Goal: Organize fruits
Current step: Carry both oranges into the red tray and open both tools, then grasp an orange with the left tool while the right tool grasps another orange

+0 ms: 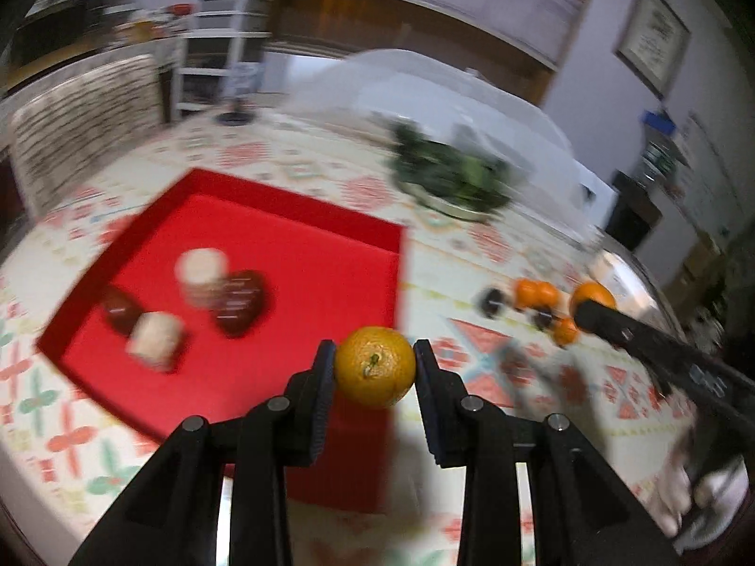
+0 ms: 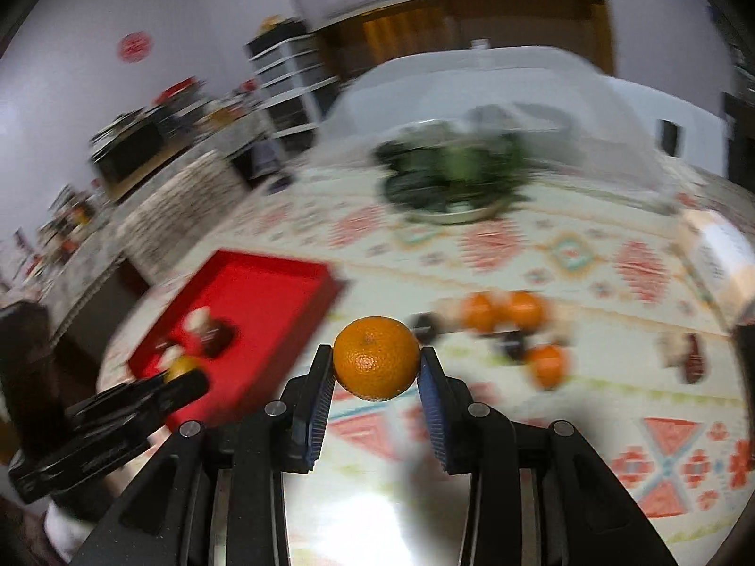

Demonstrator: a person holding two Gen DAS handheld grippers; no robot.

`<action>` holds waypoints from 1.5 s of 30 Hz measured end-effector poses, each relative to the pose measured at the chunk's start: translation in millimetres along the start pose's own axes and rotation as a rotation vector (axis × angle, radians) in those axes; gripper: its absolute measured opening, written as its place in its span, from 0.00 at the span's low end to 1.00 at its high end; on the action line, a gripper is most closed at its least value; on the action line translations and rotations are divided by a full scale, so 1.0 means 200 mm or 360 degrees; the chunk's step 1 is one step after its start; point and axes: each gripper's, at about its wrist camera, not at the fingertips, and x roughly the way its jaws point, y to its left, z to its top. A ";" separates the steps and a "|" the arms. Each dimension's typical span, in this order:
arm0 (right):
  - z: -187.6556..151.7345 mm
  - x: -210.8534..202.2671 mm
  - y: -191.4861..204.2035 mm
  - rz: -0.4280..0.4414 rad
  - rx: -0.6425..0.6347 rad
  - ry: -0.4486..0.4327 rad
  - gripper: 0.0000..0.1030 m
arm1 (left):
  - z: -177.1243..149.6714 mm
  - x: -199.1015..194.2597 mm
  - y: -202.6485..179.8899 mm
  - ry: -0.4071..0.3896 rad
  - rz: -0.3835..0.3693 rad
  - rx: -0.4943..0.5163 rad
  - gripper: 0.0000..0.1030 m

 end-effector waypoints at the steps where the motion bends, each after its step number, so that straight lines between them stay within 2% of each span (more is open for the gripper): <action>1: 0.00 0.03 0.07 0.0044 -0.0022 0.0021 0.37 | 0.00 -0.01 0.05 -0.0010 0.0032 -0.0022 0.31; 5: -0.03 0.17 0.29 0.0144 -0.0099 0.0096 0.37 | 0.00 0.00 0.22 -0.0014 0.0093 -0.0106 0.31; 11: -0.05 0.38 0.50 0.0200 -0.0189 0.0186 0.37 | -0.01 0.03 0.33 0.0025 0.0094 -0.0145 0.31; 18: -0.05 0.54 0.55 0.0182 -0.0204 0.0247 0.39 | 0.00 0.04 0.38 0.0035 0.0034 -0.0189 0.33; 21: -0.04 0.55 0.55 0.0184 -0.0179 0.0245 0.39 | 0.01 0.01 0.39 -0.0002 0.0021 -0.0202 0.41; 24: -0.03 0.54 0.54 0.0181 -0.0179 0.0221 0.39 | 0.02 -0.02 0.38 -0.0042 0.0023 -0.0202 0.45; 26: -0.02 0.51 0.52 0.0189 -0.0164 0.0192 0.39 | 0.03 -0.05 0.37 -0.0070 0.0025 -0.0207 0.52; 28: -0.02 0.47 0.50 0.0188 -0.0145 0.0170 0.39 | 0.03 -0.08 0.35 -0.0094 0.0028 -0.0212 0.56; 33: -0.02 0.35 0.41 0.0187 -0.0081 0.0096 0.46 | 0.03 -0.14 0.27 -0.0120 0.0010 -0.0186 0.59; 36: -0.06 0.29 0.34 0.0178 -0.0050 0.0073 0.47 | 0.02 -0.17 0.19 -0.0129 -0.0006 -0.0142 0.61; 40: -0.11 0.19 0.23 0.0157 0.0004 0.0054 0.47 | 0.01 -0.21 0.07 -0.0136 -0.0021 -0.0081 0.63; 45: -0.18 0.03 -0.01 0.0072 0.0096 0.0002 0.47 | -0.01 -0.24 -0.06 -0.0147 -0.0033 -0.0026 0.68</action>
